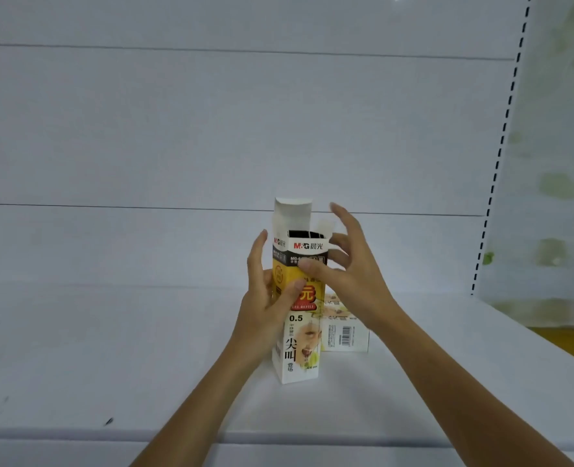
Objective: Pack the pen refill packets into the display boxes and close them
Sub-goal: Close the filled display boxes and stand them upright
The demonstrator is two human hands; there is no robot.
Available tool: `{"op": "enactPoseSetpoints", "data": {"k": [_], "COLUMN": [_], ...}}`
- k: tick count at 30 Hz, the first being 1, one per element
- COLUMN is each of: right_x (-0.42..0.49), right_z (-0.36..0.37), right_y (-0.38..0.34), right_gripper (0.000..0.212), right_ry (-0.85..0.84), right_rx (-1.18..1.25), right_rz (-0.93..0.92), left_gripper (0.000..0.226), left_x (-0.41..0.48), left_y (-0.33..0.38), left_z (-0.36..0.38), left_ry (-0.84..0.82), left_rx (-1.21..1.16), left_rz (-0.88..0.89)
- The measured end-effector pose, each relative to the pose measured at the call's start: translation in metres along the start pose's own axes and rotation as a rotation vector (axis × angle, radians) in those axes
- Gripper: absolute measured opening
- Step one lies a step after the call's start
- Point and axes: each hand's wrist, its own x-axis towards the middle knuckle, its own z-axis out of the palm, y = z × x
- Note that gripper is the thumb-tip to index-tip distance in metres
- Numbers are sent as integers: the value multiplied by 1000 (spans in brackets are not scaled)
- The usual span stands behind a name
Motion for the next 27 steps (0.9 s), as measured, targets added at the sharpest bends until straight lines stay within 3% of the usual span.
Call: {"op": "enactPoseSetpoints", "data": {"k": [3, 13, 19, 23, 27], "right_x": [-4, 0, 9, 11, 17], "right_z": [2, 6, 13, 10, 5], "right_y": [4, 6, 11, 10, 4], "right_gripper": [65, 19, 16, 13, 38], "right_ry": [88, -42, 31, 13, -9], "right_rx": [143, 215, 152, 157, 244], "right_rz": [34, 0, -59, -41, -10], "left_gripper": [62, 60, 52, 32, 34], "left_x": [2, 27, 30, 30, 28], "left_y": [4, 11, 10, 16, 17], "left_z": [-5, -25, -30, -27, -14], "left_ry": [-45, -193, -203, -173, -77], "left_rx": [57, 229, 120, 89, 68], "left_rz": [53, 11, -22, 31, 23]}}
